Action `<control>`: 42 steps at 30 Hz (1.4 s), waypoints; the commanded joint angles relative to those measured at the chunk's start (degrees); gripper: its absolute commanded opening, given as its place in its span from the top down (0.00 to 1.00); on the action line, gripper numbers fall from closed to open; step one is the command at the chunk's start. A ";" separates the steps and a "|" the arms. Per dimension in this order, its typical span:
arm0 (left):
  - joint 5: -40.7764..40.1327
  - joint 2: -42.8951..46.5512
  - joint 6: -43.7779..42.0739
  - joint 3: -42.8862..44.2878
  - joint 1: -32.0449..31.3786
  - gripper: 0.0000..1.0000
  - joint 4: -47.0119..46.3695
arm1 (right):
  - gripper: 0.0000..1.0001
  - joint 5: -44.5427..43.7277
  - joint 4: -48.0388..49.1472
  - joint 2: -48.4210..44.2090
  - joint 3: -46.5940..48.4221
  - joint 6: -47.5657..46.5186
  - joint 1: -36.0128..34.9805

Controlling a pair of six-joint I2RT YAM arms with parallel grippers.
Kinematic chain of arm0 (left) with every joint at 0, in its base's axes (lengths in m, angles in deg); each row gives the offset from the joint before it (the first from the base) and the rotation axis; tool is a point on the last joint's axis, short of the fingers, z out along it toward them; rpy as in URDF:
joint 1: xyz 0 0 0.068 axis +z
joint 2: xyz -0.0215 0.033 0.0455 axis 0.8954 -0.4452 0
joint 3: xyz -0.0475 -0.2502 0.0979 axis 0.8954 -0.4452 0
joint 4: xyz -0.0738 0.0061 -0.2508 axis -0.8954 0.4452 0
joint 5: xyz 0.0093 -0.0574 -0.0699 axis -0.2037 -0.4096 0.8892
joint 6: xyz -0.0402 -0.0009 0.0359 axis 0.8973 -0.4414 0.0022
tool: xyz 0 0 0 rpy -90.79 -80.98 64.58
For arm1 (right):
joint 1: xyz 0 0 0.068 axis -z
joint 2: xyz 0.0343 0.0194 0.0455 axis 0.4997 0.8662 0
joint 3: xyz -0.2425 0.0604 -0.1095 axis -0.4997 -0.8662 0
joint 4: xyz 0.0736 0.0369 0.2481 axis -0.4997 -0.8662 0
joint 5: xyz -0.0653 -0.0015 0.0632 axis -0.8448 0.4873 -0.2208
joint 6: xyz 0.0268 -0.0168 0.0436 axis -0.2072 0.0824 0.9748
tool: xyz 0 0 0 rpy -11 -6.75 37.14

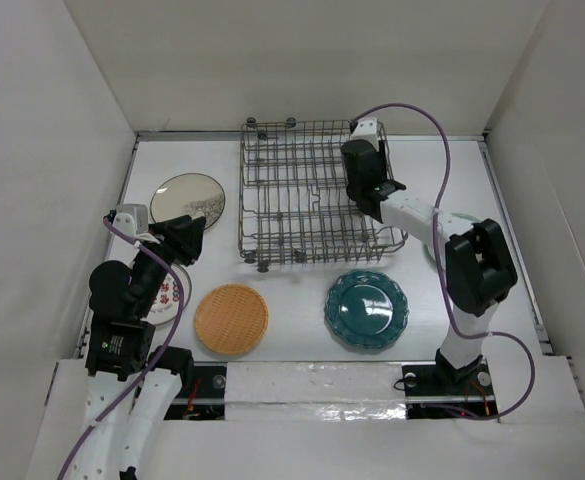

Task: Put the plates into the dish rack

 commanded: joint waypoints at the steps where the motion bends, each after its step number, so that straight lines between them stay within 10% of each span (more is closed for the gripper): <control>1: 0.95 -0.03 0.45 0.41 0.20 0.65 -2.46 | 0.44 2.40 -0.56 -4.58 1.91 5.65 2.20; 8: 1.22 0.41 0.63 0.24 0.20 0.65 -2.73 | 0.20 14.53 -2.76 -13.02 -1.60 13.39 4.92; 16: 1.13 0.85 0.63 0.24 0.20 0.65 -2.73 | 0.20 20.79 -0.75 -25.15 -9.94 23.39 8.79; 18: 1.13 0.94 0.63 0.24 0.20 0.65 -2.73 | 0.46 19.91 3.97 -29.18 -17.75 27.88 11.58; 20: 0.78 1.11 0.54 0.32 -0.32 0.65 -2.64 | 1.00 20.61 6.63 -35.95 -24.43 36.11 15.10; 29: 0.60 2.08 -0.07 0.94 -2.70 0.65 -2.02 | 1.00 22.98 6.02 -56.43 -57.13 51.28 40.74; 36: -1.07 2.17 -0.95 1.29 -6.48 0.65 -1.15 | 0.35 36.06 -0.73 -58.13 -60.67 48.21 60.09; 42: -1.68 3.83 -0.95 1.38 -8.23 0.65 -0.97 | 0.26 49.31 7.83 -45.13 -63.30 49.87 68.02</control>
